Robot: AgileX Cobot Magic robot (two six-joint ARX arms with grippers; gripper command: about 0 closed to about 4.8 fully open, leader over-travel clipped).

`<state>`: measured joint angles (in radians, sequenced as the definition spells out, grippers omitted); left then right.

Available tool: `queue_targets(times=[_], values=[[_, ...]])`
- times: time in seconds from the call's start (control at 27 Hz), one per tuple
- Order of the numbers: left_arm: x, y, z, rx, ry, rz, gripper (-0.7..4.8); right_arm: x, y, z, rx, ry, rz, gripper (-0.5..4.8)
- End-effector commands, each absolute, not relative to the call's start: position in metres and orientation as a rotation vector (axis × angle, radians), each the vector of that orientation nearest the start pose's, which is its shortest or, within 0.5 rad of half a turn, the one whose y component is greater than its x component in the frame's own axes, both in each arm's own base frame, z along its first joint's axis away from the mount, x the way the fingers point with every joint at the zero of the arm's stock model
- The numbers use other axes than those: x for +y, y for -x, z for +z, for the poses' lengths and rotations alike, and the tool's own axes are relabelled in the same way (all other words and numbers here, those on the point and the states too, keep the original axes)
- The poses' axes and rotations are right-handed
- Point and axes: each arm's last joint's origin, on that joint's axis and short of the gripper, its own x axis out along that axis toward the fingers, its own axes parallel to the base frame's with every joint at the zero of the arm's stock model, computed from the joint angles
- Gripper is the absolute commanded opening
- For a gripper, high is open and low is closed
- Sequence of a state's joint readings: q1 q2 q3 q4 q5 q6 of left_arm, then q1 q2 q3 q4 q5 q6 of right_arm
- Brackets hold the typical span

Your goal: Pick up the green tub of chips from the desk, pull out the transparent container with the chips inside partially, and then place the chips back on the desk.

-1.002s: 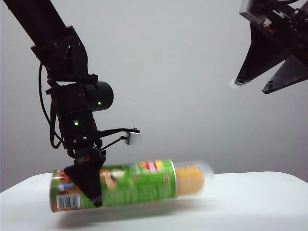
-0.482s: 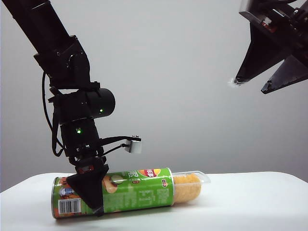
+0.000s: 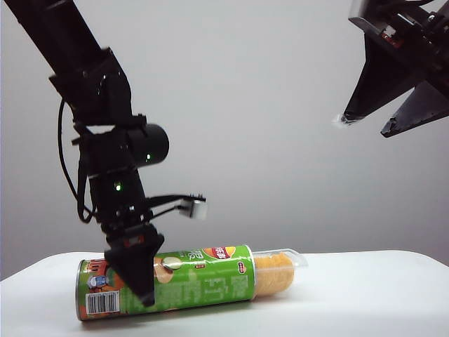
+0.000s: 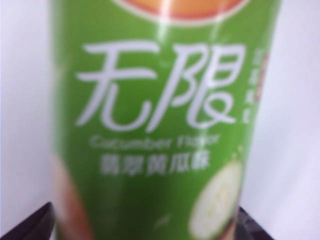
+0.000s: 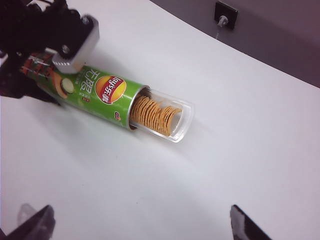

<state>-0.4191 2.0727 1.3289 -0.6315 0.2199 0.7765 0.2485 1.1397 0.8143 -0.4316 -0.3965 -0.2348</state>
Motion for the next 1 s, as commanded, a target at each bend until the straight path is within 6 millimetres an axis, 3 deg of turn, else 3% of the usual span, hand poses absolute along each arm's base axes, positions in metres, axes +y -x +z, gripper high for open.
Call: queue_targets(times=[0.04, 0.45, 0.74, 0.78, 0.85, 0.93, 1.0], values=[[-0.166, -0.348, 0.137, 1.063, -0.769, -1.039, 4.79, 0.068, -0.221, 0.261, 0.662, 0.159, 0.707, 4.79], [-0.158, -0.333, 0.18, 1.094, -0.868, -0.898, 4.79, 0.069, -0.222, 0.262, 0.645, 0.152, 0.726, 4.79], [-0.143, -0.305, 0.254, 0.972, -0.813, -0.735, 4.79, 0.068, -0.219, 0.258, 0.697, 0.15, 0.72, 4.79], [-0.14, -0.3, 0.263, 0.959, -0.8, -0.724, 4.79, 0.068, -0.218, 0.258, 0.709, 0.151, 0.716, 4.2], [-0.127, -0.276, 0.293, 0.951, -0.754, -0.666, 4.79, 0.065, -0.215, 0.254, 0.766, 0.166, 0.669, 2.19], [-0.117, -0.266, 0.302, 0.976, -0.74, -0.618, 2.9, 0.065, -0.214, 0.253, 0.794, 0.143, 0.646, 1.14], [-0.105, -0.261, 0.307, 0.979, -0.679, -0.547, 2.64, 0.064, -0.214, 0.253, 0.813, 0.096, 0.625, 0.58]])
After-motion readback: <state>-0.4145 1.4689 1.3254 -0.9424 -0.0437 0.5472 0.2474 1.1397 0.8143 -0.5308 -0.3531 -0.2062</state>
